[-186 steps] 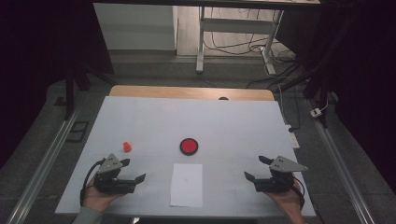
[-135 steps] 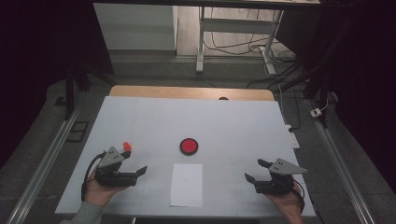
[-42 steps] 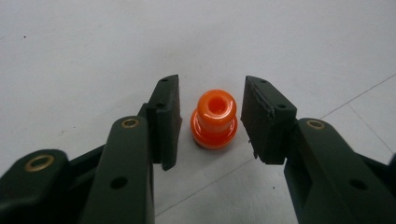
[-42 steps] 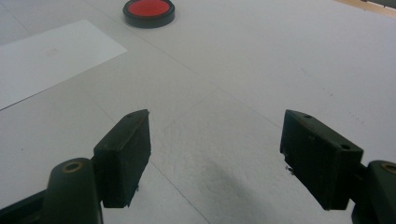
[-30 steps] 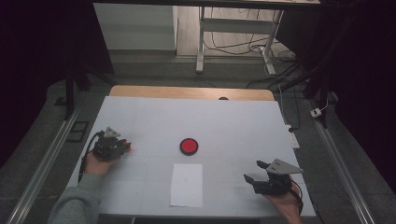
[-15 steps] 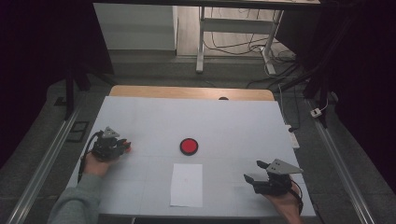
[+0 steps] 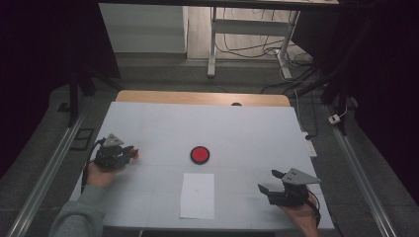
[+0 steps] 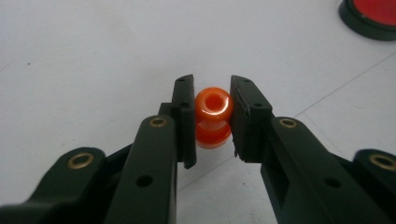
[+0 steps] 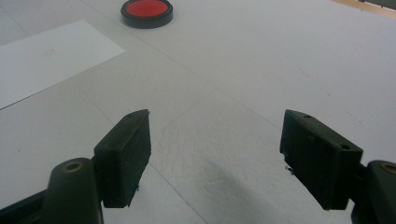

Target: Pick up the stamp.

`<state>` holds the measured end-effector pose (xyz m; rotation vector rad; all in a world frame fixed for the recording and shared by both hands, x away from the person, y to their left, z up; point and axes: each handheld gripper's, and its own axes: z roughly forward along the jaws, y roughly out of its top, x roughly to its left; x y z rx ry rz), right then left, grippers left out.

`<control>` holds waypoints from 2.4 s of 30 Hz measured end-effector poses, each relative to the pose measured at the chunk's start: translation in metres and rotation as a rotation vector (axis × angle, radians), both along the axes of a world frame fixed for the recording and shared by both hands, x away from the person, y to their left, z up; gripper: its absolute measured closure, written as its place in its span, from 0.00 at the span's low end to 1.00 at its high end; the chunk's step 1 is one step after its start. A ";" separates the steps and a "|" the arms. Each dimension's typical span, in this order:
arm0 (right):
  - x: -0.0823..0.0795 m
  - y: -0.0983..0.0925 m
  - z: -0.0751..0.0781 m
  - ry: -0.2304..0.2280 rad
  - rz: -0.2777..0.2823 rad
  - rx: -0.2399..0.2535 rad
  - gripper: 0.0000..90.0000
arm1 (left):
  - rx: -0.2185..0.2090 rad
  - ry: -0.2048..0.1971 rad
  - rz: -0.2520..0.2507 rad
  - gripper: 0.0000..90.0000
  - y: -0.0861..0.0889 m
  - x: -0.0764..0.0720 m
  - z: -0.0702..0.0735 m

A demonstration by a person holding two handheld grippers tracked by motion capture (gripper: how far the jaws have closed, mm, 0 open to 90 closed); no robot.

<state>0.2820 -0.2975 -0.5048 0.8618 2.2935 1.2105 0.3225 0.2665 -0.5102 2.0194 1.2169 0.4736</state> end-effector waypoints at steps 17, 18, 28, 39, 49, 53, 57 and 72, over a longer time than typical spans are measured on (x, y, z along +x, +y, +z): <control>-0.001 -0.001 0.001 -0.009 -0.003 -0.003 0.28 | -0.046 -0.074 -0.056 0.81 -0.013 -0.016 0.015; -0.001 -0.001 0.001 -0.009 -0.003 -0.003 0.28 | -0.055 -0.073 -0.061 0.81 -0.013 -0.016 0.016; 0.000 -0.001 0.001 -0.009 -0.004 -0.007 0.28 | -0.121 -0.115 -0.097 0.81 -0.023 -0.023 0.025; -0.001 -0.001 0.001 -0.013 -0.001 -0.002 0.28 | -0.154 -0.136 -0.153 0.81 -0.040 -0.029 0.032; 0.000 0.000 0.000 -0.009 0.003 -0.006 0.28 | -0.174 -0.140 -0.189 0.81 -0.047 -0.035 0.035; -0.001 0.000 0.000 -0.011 0.002 0.000 0.28 | -0.185 -0.134 -0.206 0.81 -0.050 -0.037 0.035; -0.001 0.000 0.000 -0.015 0.001 -0.001 0.28 | -0.201 -0.130 -0.226 0.81 -0.054 -0.038 0.036; -0.002 0.000 0.000 -0.010 0.001 -0.006 0.28 | -0.236 -0.137 -0.298 0.81 -0.080 -0.045 0.045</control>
